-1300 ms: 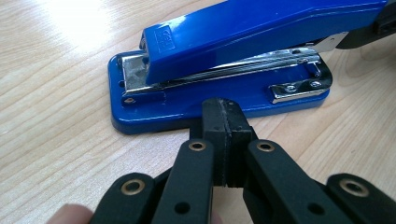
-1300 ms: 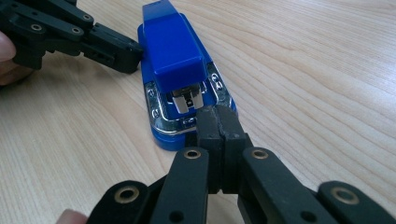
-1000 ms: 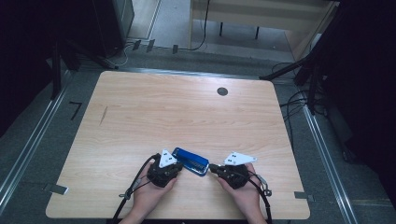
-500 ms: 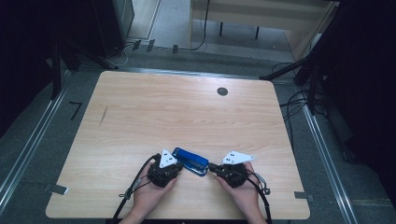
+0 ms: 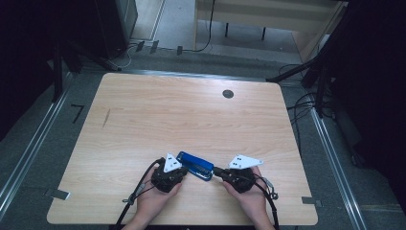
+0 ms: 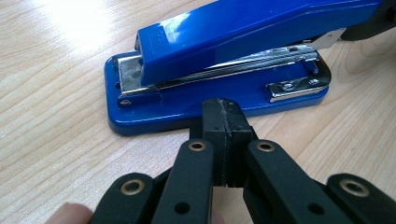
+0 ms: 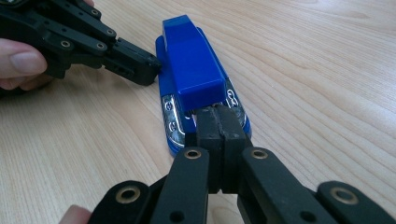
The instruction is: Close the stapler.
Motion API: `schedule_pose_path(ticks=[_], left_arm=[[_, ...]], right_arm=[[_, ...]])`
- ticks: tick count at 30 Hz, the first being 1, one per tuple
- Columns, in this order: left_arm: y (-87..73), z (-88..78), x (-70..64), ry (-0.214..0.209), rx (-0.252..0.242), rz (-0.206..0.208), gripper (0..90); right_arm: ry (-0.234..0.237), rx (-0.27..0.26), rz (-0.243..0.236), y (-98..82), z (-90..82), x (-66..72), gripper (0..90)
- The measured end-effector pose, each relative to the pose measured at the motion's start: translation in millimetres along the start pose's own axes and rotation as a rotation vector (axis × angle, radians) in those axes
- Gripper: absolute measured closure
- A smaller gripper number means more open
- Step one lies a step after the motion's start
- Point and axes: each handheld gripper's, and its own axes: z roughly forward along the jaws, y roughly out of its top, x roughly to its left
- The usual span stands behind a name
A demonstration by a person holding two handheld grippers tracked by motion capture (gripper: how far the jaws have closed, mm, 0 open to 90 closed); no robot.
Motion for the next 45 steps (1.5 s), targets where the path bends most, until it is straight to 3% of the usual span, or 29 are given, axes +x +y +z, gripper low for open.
schedule_pose_path(ticks=[7,20,45], left_arm=[[0.1,0.4,-2.1,0.010,-0.001,0.022,90.0],[0.2,0.2,-2.5,0.012,0.001,0.027,90.0],[0.1,0.5,-5.1,0.030,-0.003,0.040,90.0]], right_arm=[[0.003,-0.014,-0.004,2.5,-1.7,2.0,90.0],[0.009,-0.056,0.005,8.7,-5.2,2.5,90.0],[0.012,-0.101,-0.049,34.2,-10.3,10.4,90.0]])
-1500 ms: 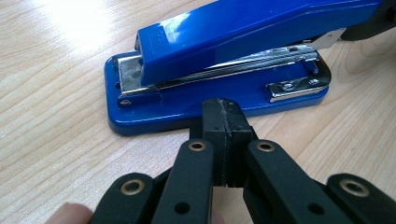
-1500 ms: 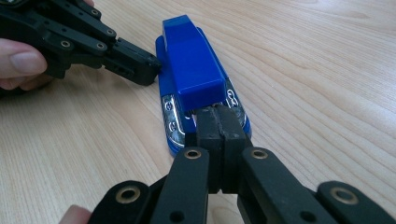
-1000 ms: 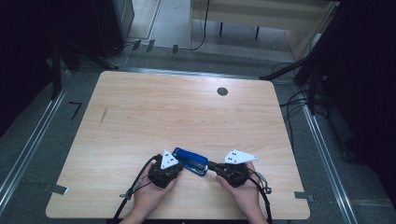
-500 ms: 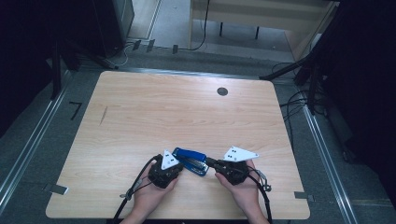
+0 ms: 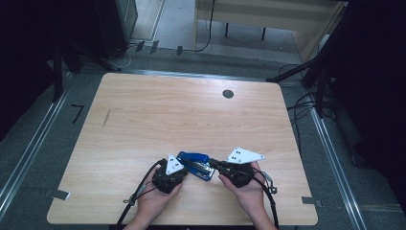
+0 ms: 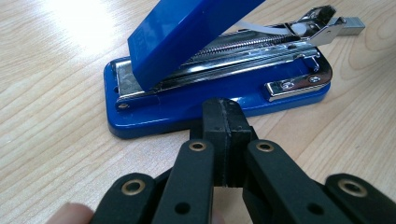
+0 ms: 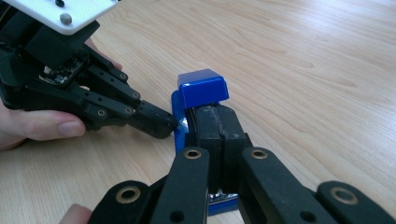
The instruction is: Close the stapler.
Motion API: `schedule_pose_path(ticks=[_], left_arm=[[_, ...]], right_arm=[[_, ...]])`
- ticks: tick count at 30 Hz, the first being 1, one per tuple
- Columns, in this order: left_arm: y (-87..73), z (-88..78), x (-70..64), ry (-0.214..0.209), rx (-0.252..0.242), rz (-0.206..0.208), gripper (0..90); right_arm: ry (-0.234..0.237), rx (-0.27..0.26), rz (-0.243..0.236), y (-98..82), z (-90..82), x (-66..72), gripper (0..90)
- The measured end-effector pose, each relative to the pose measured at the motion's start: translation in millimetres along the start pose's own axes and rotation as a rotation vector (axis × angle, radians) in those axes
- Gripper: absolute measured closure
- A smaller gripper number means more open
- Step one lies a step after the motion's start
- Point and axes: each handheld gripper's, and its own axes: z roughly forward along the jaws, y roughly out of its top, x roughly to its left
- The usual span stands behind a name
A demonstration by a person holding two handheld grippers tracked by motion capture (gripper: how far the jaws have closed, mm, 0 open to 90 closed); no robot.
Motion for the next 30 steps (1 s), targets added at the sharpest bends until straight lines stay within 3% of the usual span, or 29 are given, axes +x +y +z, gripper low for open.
schedule_pose_path(ticks=[5,19,27,30], left_arm=[[0.3,0.3,-3.0,-0.002,-0.007,0.027,90.0],[5.2,3.7,-6.3,-0.022,-0.077,0.027,90.0],[8.2,7.4,-9.8,-0.029,-0.074,0.054,90.0],[8.5,7.6,-7.6,-0.043,-0.073,0.036,90.0]], right_arm=[[-0.002,-0.001,-0.002,2.6,0.3,0.4,90.0],[-0.002,-0.002,0.005,4.7,1.0,-1.8,90.0],[-0.002,0.000,0.002,4.5,1.0,-1.6,90.0],[-0.003,-0.001,0.004,4.4,1.1,-1.4,90.0]])
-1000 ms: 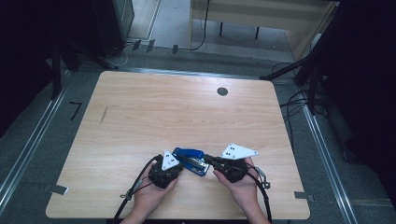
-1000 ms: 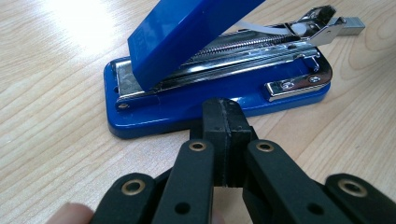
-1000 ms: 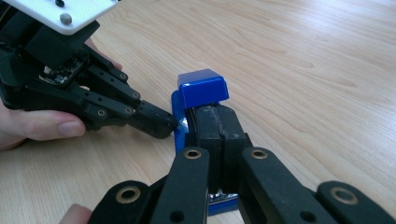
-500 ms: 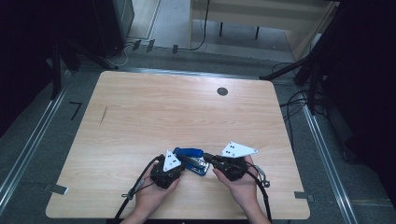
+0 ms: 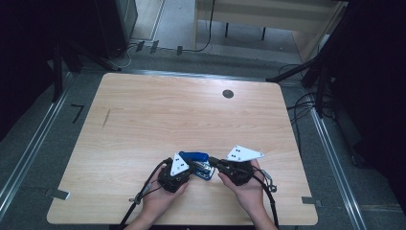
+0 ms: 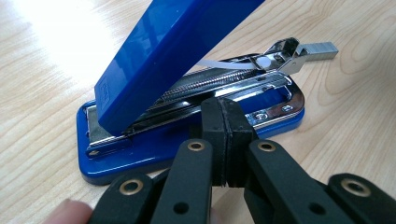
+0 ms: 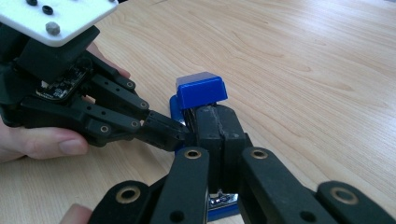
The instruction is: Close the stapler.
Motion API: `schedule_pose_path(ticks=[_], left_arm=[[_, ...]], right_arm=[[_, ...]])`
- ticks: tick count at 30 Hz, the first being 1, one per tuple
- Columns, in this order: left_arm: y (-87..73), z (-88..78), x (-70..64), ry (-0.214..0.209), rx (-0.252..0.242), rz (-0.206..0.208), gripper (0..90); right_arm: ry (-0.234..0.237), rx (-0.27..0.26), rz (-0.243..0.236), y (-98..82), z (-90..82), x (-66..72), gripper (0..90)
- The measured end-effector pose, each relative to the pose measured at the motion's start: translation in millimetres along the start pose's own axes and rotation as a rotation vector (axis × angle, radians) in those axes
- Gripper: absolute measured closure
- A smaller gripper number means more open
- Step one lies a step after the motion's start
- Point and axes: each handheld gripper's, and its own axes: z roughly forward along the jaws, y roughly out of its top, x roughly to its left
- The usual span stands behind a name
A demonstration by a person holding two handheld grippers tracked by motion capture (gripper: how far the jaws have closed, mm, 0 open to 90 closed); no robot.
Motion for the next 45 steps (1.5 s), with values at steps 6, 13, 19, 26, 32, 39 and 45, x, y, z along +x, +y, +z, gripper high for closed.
schedule_pose_path(ticks=[6,13,19,26,32,39,45], left_arm=[[0.0,0.1,-0.8,0.000,0.002,0.008,90.0],[0.0,0.1,-0.9,-0.003,0.003,0.011,90.0],[0.0,0.2,-1.0,-0.002,0.003,0.012,90.0],[0.0,0.2,-0.9,-0.003,0.003,0.012,90.0],[0.0,0.2,-0.7,-0.007,0.004,0.012,90.0],[0.0,0.3,-1.0,-0.007,0.002,0.012,90.0],[0.0,0.3,-1.0,-0.009,0.003,0.013,90.0]], right_arm=[[0.005,-0.003,-0.004,2.4,0.0,2.4,90.0],[0.009,-0.014,-0.014,9.2,1.4,6.1,90.0],[0.011,-0.021,-0.020,13.7,2.7,7.7,90.0],[0.014,-0.025,-0.027,20.3,5.2,9.7,90.0],[0.015,-0.029,-0.032,26.9,8.2,12.0,90.0],[0.016,-0.032,-0.046,33.2,11.9,13.8,90.0],[0.019,-0.039,-0.050,37.4,15.1,15.2,90.0]])
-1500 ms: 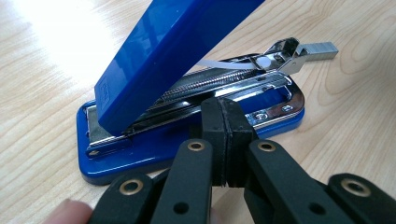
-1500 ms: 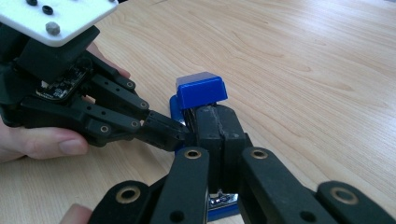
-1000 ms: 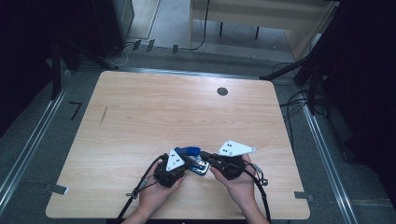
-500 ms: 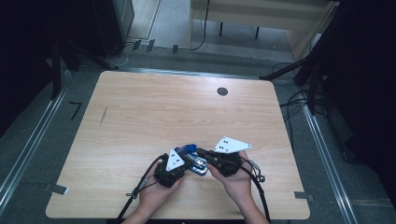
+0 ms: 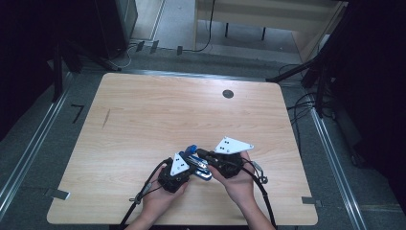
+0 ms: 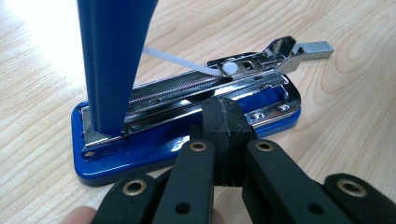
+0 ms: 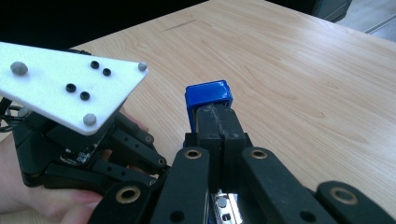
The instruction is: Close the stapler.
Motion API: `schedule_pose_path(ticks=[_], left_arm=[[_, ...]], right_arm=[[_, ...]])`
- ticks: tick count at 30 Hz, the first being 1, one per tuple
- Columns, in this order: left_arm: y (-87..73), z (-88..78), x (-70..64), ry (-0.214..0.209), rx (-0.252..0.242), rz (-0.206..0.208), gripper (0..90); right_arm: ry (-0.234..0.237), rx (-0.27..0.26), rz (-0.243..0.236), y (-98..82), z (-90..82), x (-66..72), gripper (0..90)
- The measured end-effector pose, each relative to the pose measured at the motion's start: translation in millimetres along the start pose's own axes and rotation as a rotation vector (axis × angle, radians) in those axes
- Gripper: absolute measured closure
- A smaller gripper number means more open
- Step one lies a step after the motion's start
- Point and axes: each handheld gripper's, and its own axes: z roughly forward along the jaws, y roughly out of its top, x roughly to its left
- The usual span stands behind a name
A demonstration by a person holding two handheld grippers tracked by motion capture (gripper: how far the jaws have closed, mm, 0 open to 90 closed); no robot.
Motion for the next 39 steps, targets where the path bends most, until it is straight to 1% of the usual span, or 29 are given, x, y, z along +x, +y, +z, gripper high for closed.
schedule_pose_path(ticks=[6,8,10,14,17,33,39], left_arm=[[-0.1,0.0,-0.1,0.000,-0.001,0.002,90.0],[-0.1,0.0,-0.2,0.000,-0.001,0.001,90.0],[0.0,0.1,-0.6,0.003,-0.001,0.002,90.0],[-0.1,0.1,-0.6,0.003,-0.001,0.002,90.0],[-0.1,0.0,-0.5,0.003,-0.001,0.002,90.0],[0.0,0.2,-0.7,0.005,-0.004,0.006,90.0],[-0.1,0.2,-0.7,0.006,-0.003,0.008,90.0]], right_arm=[[0.001,0.001,-0.007,5.0,3.8,2.5,90.0],[0.010,0.001,-0.014,7.0,5.6,3.8,90.0],[0.006,0.004,-0.027,9.7,7.6,5.9,90.0],[0.009,0.005,-0.034,13.7,11.6,7.0,90.0],[0.013,0.002,-0.032,16.2,14.3,6.8,90.0],[0.019,0.006,-0.057,27.2,28.1,9.0,90.0],[0.033,-0.006,-0.052,29.4,34.8,8.2,90.0]])
